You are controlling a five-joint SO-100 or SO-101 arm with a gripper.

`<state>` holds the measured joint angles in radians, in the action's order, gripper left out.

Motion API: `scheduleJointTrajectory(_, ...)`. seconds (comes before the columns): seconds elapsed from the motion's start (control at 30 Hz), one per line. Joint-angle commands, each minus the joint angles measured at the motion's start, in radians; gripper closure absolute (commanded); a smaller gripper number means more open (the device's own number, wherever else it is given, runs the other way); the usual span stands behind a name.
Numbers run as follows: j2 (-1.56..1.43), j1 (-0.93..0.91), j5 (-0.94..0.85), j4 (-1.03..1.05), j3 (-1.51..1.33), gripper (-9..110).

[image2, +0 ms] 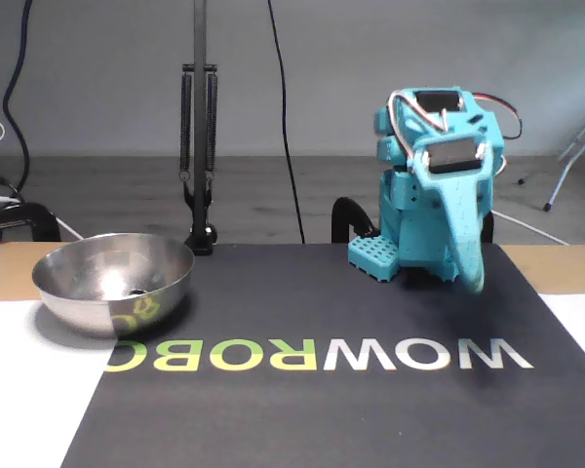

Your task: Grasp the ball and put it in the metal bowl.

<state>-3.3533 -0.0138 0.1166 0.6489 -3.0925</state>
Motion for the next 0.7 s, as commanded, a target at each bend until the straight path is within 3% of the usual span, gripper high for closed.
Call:
scheduleJointTrajectory(0.0,-0.057,0.005,-0.04,-0.002,-0.034,102)
scheduleJointTrajectory(0.67,-0.058,0.006,-0.16,0.173,-0.034,102)
